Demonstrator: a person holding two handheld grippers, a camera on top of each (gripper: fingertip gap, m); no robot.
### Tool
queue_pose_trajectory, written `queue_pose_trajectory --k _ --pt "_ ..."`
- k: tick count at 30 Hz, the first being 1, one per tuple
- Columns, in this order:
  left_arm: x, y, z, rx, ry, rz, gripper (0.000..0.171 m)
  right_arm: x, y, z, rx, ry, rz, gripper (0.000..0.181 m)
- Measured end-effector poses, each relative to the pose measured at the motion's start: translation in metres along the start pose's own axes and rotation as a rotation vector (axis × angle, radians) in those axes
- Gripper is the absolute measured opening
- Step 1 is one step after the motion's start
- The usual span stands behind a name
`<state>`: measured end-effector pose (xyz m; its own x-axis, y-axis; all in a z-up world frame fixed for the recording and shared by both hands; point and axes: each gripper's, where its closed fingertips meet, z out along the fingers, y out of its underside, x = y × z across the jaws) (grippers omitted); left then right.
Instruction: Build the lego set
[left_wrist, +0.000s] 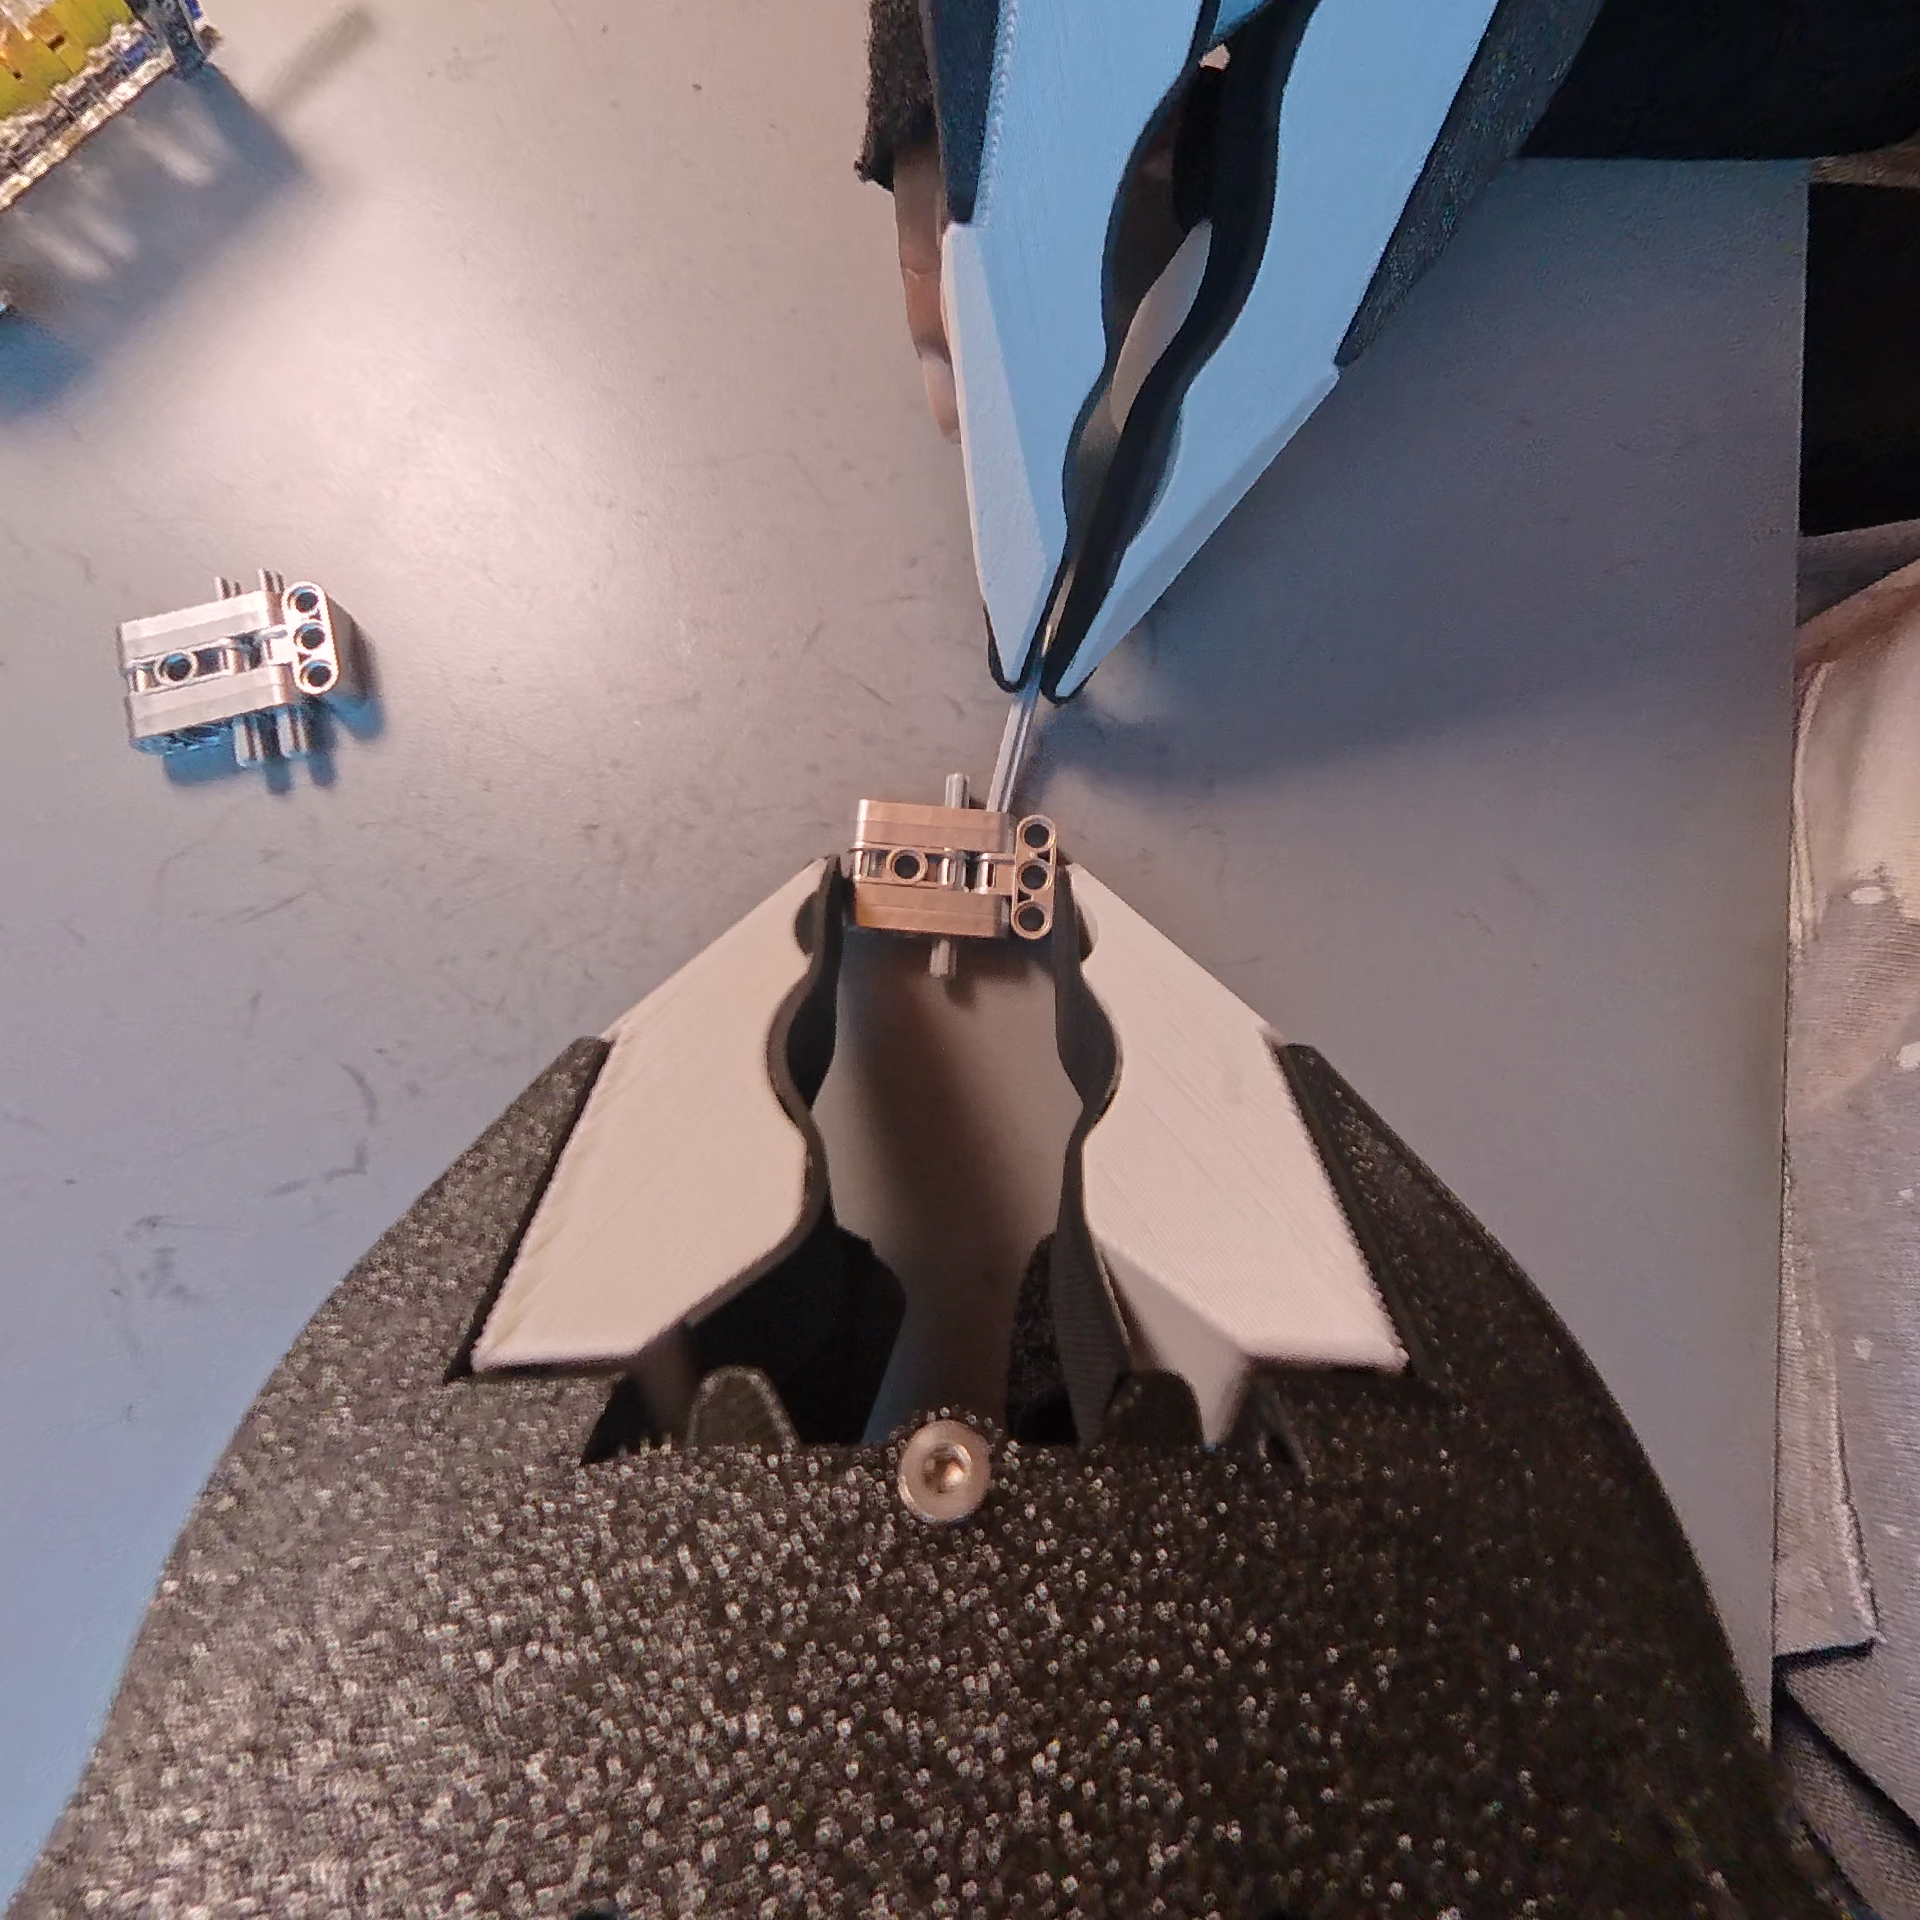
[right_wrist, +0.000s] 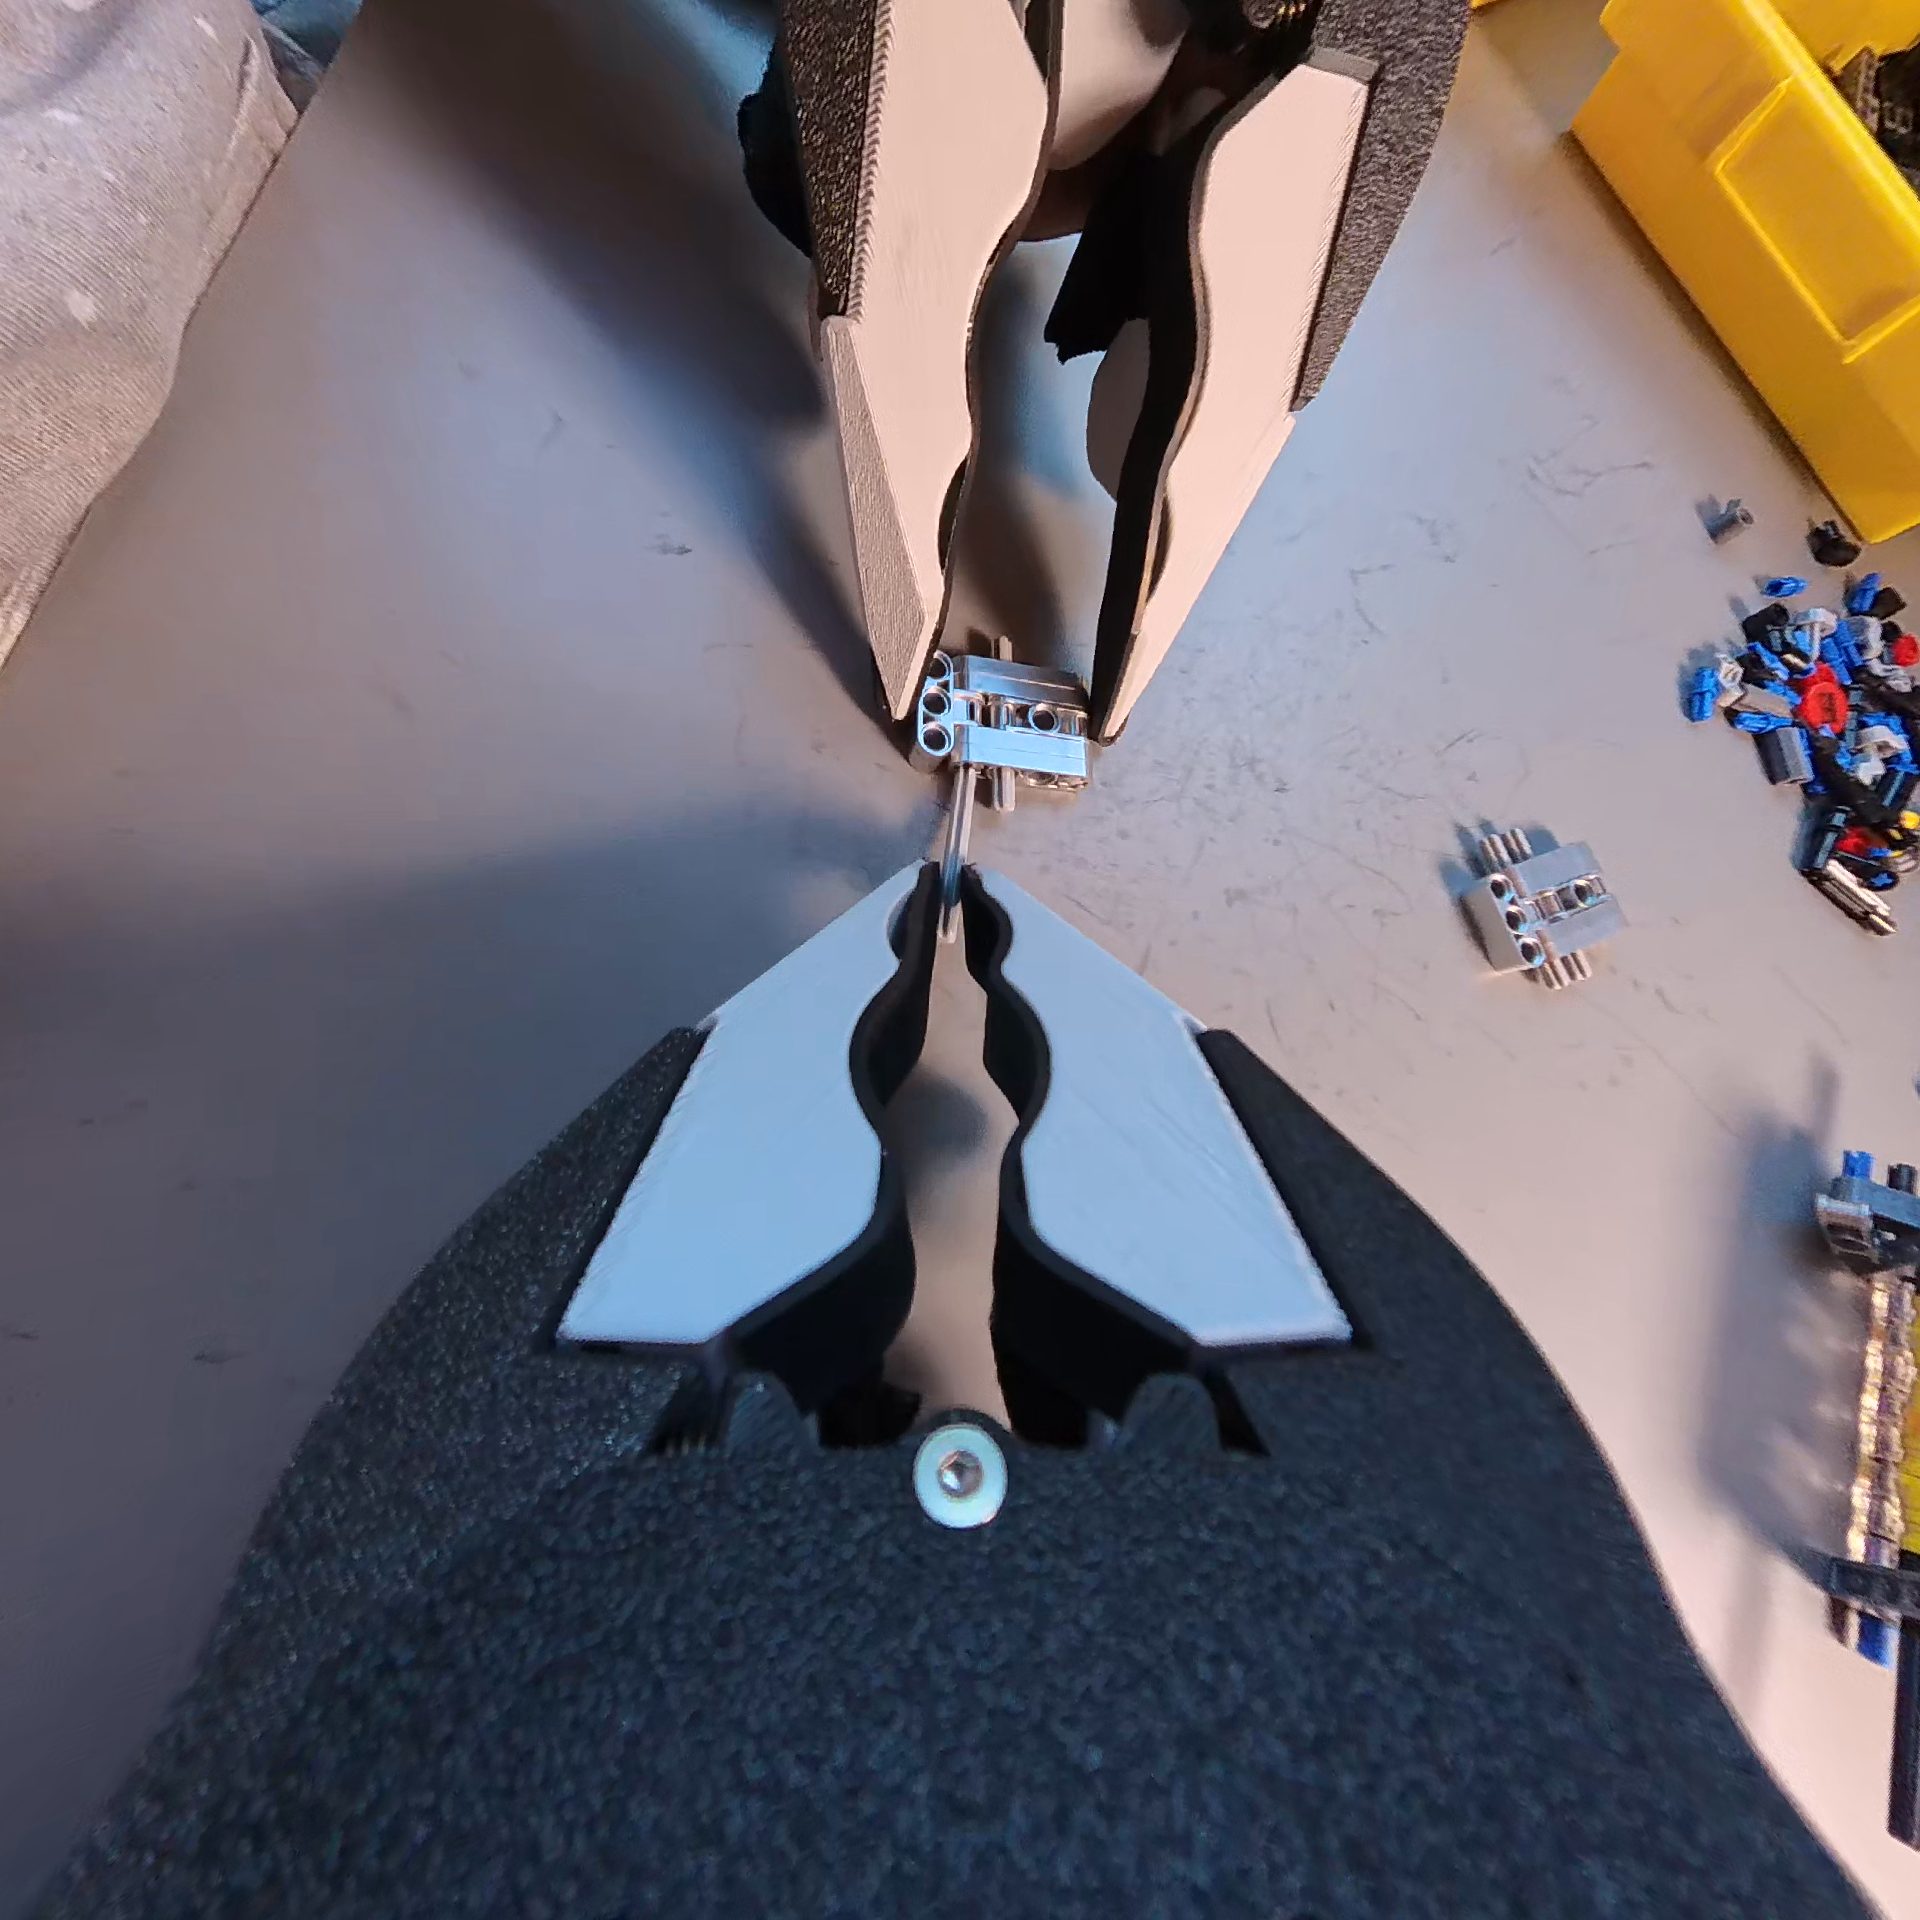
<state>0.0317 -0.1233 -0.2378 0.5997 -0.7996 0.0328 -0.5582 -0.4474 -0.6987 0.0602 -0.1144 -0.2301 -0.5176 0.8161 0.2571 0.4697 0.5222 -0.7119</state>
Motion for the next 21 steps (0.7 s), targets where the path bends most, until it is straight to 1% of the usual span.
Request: queue_pose_trajectory --k 5,14,21 --pt "0.0002 -0.0002 0.0001 0.008 0.008 0.003 0.038 -0.0007 0.0042 0.0029 -0.027 0.014 -0.027 0.001" --pt "0.0004 -0.0011 0.0003 0.048 0.032 -0.009 0.038 0.0024 -0.0030 -0.0024 0.027 0.047 -0.046 0.001" --pt "0.0005 -0.0015 0.0011 0.053 0.022 0.002 0.038 0.0025 -0.0024 0.0003 0.020 0.044 -0.054 0.000"
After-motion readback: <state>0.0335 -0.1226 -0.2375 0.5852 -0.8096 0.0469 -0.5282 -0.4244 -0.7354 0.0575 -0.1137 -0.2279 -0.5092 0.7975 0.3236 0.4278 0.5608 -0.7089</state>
